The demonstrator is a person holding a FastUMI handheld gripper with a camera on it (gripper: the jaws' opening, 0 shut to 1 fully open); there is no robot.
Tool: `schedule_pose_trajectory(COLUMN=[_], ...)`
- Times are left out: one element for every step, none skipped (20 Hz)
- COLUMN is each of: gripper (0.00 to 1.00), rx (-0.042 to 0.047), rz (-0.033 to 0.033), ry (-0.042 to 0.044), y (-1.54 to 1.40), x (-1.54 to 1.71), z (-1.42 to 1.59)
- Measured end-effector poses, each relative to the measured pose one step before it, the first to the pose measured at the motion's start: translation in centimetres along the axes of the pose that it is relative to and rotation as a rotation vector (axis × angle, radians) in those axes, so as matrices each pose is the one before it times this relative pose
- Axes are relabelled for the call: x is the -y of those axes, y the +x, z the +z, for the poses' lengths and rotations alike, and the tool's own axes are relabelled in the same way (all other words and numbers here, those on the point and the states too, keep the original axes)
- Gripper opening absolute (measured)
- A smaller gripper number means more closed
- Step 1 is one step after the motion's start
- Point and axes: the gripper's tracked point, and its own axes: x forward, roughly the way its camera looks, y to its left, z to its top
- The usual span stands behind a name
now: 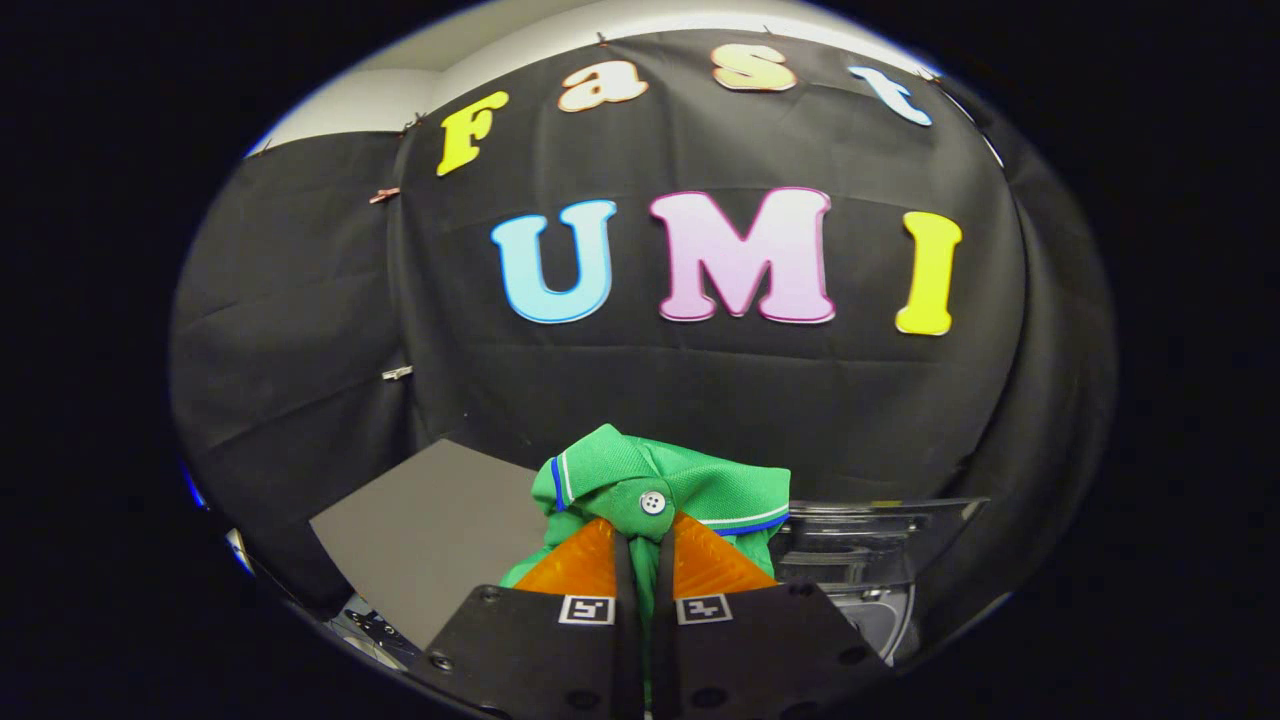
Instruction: Put the clothes into the washing machine and then close the washing machine lid.
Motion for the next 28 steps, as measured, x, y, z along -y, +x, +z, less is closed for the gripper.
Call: schedule_pose_trajectory(gripper=[0.08, 0.08, 0.08, 0.08, 0.08, 0.08, 0.08, 0.08, 0.08, 0.08, 0.08, 0.08, 0.08, 0.07, 0.08, 0.08, 0.08, 0.08, 0.08, 0.08, 0.08, 0.08, 0.08, 0.07, 0.08, 0.08, 0.08, 0.08], rx=[0.00164, 0.00126, -0.00007, -0.00424, -0.00433, -0.01015, -0.01157, -0.01475, -0.02276, -0.02919, -0.02197, -0.0078, -0.00894, -0.02079, -0.02751, -0.02362, -0.02387, -0.02361, -0.02545, -0.02429, -0.02058, -0.022, -0.01481, -0.023, -0.02632, -0.02294, -0.02345, -0.02315], rz=[-0.01568, -0.01405, -0.00715, -0.00016, -0.00101, 0.0031, 0.00488, 0.00768, 0.00681, 0.00535, 0.00688, 0.00797, 0.00171, 0.00126, -0.00681, -0.00788, -0.01054, -0.00874, -0.0032, -0.00991, -0.01047, -0.00034, -0.00238, -0.01351, -0.0139, -0.01269, -0.01361, -0.01191], ry=[0.01115, 0.01263, 0.01697, 0.01612, 0.01155, 0.0047, -0.00329, -0.00322, 0.0011, 0.00662, 0.01183, 0.00397, -0.00145, 0.00081, 0.00369, 0.00851, 0.01479, 0.01221, 0.00663, 0.00145, 0.00501, 0.01208, 0.00951, 0.00096, 0.00145, 0.00504, -0.00061, -0.0096], y=[-0.282, -0.275, -0.121, -0.015, 0.101, 0.109, 0.188, 0.221, 0.211, 0.208, 0.219, 0.239, 0.28, 0.368, 0.374, 0.467, 0.476, 0.639, 0.58, 0.548, 0.628, 0.656, 0.587, 0.801, 0.678, 0.735, 0.771, 0.832], x=[2.486, 2.401, 2.022, 1.814, 1.502, 1.3, 1.008, 0.727, 0.542, 0.319, 0.141, 0.028, 0.054, -0.004, 0.159, 0.272, 0.292, 0.386, 0.249, 0.481, 0.594, 0.337, 0.422, 0.717, 0.725, 0.586, 0.557, 0.474], z=[0.098, 0.144, 0.022, -0.017, -0.239, -0.449, -0.713, -0.788, -1.029, -1.15, -1.043, -0.815, -1.035, -1.256, -1.364, -1.504, -1.346, -1.27, -1.197, -1.06, -1.021, -1.0, -0.828, -1.123, -1.001, -1.011, -0.856, -0.717])
